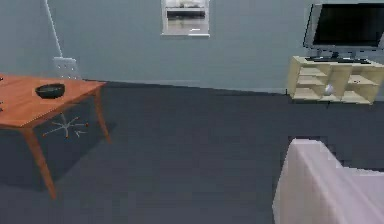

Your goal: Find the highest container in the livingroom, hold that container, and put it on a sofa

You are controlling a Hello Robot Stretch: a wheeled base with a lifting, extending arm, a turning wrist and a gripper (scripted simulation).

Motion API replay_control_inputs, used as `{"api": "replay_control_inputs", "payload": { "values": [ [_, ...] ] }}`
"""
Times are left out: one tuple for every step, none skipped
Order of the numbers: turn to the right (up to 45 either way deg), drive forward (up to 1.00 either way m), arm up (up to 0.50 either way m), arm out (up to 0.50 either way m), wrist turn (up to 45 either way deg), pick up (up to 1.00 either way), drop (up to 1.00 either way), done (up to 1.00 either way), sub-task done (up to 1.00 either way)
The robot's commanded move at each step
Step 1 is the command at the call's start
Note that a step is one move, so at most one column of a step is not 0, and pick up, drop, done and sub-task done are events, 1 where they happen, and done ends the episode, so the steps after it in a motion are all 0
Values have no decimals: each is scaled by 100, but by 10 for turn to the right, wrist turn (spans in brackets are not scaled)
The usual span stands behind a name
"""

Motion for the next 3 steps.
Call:
{"api": "replay_control_inputs", "payload": {
  "values": [
    [0,100,0,0,0,0,0,0,0],
    [0,50,0,0,0,0,0,0,0],
    [450,0,0,0,0,0,0,0,0]
  ]
}}
